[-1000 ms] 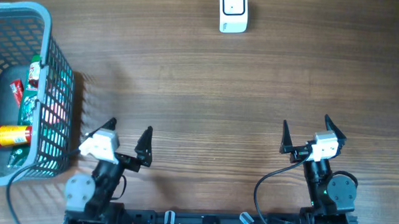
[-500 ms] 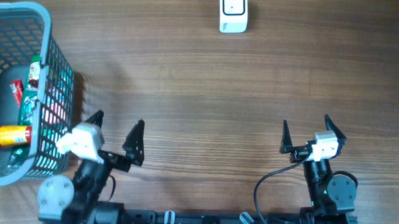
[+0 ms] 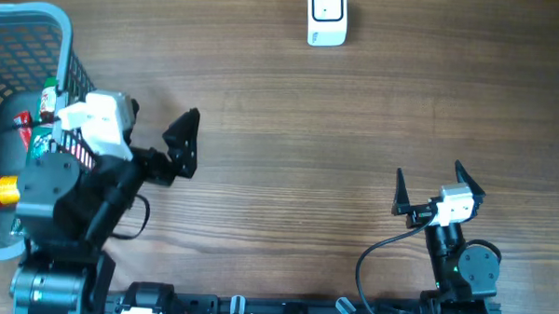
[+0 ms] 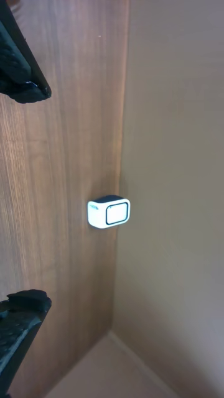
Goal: Scan the item barcode
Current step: 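Reach the left gripper into the basket and grasp the red sauce bottle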
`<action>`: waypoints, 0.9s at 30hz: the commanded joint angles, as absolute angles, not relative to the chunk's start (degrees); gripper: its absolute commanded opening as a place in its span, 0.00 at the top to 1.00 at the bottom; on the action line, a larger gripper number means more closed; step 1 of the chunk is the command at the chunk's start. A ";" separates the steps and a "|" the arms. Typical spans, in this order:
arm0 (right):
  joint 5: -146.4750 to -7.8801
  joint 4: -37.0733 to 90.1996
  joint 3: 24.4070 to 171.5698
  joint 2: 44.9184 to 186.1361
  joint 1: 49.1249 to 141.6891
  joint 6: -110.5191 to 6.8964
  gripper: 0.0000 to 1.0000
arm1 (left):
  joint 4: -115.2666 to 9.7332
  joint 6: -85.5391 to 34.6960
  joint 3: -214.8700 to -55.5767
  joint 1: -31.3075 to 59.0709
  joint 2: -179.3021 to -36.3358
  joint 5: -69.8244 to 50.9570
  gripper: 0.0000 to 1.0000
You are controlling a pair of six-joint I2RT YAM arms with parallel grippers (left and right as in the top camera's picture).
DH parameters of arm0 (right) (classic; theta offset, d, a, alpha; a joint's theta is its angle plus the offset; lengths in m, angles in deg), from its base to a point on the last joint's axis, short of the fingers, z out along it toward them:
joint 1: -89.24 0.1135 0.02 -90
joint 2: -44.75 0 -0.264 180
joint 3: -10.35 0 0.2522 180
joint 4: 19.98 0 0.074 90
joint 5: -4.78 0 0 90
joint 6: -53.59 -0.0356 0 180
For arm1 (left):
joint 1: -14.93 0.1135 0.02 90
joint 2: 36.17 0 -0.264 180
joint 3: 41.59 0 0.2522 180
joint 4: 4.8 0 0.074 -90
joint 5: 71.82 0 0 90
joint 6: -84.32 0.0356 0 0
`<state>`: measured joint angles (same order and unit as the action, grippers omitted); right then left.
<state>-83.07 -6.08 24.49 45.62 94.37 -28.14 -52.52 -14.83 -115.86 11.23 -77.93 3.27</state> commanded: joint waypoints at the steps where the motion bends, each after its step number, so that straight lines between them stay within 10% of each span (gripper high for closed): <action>1: -82.13 -6.21 24.43 45.77 94.54 -27.42 0.00 | -50.90 -16.03 -116.91 11.09 -78.98 4.53 0.00; 8: -82.13 -6.21 24.43 45.77 94.54 -27.40 0.00 | -57.89 -28.56 -132.34 16.21 -87.48 25.06 0.00; 27: -82.13 -6.21 24.43 45.77 94.52 -27.42 0.00 | -95.73 -49.89 -158.46 60.97 -125.88 26.21 0.00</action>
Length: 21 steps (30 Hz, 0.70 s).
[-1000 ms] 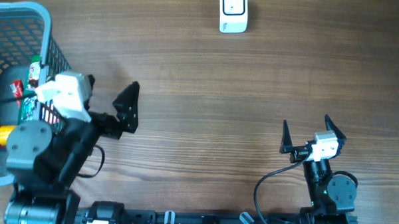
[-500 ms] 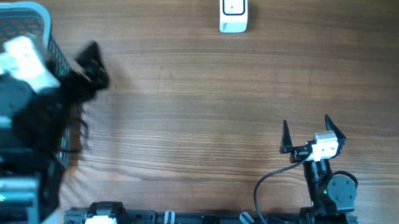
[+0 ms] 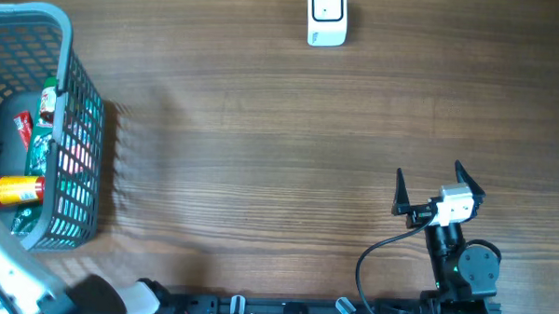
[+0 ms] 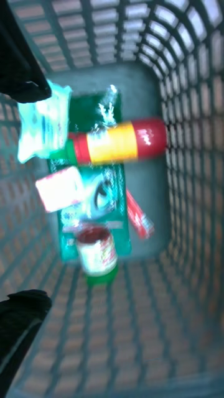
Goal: Scan the item barcode
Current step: 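Reach the left gripper into the basket and grasp the red sauce bottle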
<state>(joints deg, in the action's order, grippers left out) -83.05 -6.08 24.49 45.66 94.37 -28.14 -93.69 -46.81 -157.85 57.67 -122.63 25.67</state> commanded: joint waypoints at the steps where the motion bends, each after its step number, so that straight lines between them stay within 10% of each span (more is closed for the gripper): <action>1: -82.13 -6.21 24.43 45.77 94.54 -27.42 0.00 | -96.38 -49.87 -158.44 61.74 -127.48 26.21 0.00; 21: -82.13 -6.21 24.43 45.77 94.54 -27.42 0.00 | -74.11 -49.87 -131.35 62.31 -136.44 28.29 0.00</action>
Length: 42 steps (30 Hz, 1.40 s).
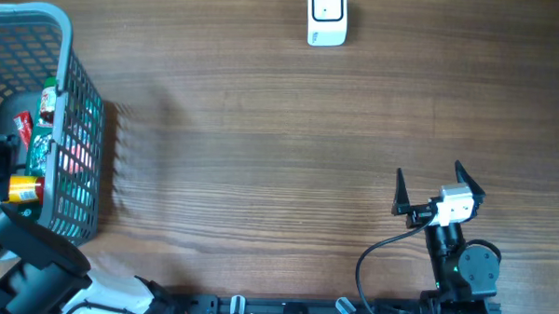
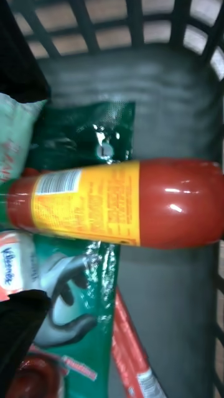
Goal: Scan the item barcode
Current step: 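Reach the left gripper into the basket and grasp the red sauce bottle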
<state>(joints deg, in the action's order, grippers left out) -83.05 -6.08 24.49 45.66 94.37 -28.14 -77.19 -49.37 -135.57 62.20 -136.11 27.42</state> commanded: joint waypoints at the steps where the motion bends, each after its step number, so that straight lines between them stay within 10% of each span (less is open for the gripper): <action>1: -82.13 -6.21 24.43 45.77 94.52 -27.42 0.00 | -72.08 -49.89 -129.47 62.31 -136.46 28.29 0.00; 10: -82.13 -6.21 24.43 45.77 94.52 -27.42 0.00 | -57.96 -49.82 -121.37 62.31 -136.48 27.88 0.04; 14: -82.15 -6.21 24.43 45.77 94.52 -27.44 0.00 | -55.12 -49.85 -120.60 62.31 -136.68 27.88 0.32; 24: -82.13 -6.21 24.43 45.77 94.52 -27.44 0.00 | -53.15 -49.85 -120.36 62.31 -143.72 27.70 0.29; 32: -82.13 -6.21 24.43 45.77 94.52 -27.42 0.00 | -55.31 -49.43 -123.09 62.31 -140.81 27.68 0.59; 42: -82.13 -6.21 24.43 45.77 94.54 -27.42 0.00 | -61.85 -49.43 -133.13 62.31 -123.46 20.25 0.57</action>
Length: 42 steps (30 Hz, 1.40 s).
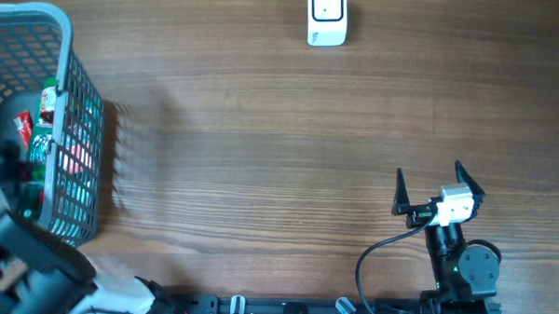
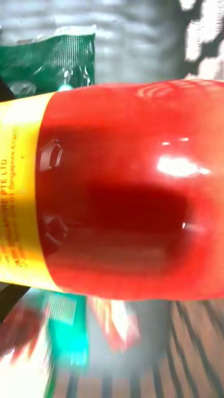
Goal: Scan the item barcode
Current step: 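Reach the left gripper into the basket and grasp the red sauce bottle, then lift the sauce bottle out and set it upright on the table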
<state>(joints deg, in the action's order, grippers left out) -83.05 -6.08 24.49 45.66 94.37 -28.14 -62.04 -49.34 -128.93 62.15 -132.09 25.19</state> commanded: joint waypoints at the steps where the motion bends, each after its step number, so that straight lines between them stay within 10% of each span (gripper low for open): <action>1: -82.13 -6.21 24.43 45.77 94.52 -27.42 0.00 | -61.70 -49.43 -133.37 62.31 -122.06 19.26 0.57; 16: -82.13 -6.21 24.43 45.77 94.52 -27.42 0.00 | -47.79 -51.57 -133.78 55.77 -97.32 -13.54 0.54; 32: -82.13 -6.21 24.43 45.77 94.54 -27.44 0.00 | -63.57 -47.90 -133.67 -0.38 -112.64 15.53 0.54; 42: -82.13 -6.21 24.43 45.77 94.54 -27.40 0.00 | -60.95 -47.90 -133.67 -9.30 -135.83 17.67 0.55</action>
<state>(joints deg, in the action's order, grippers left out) -82.65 -6.08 24.47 45.68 94.37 -28.14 -63.07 -49.06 -132.88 -7.96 -129.49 15.26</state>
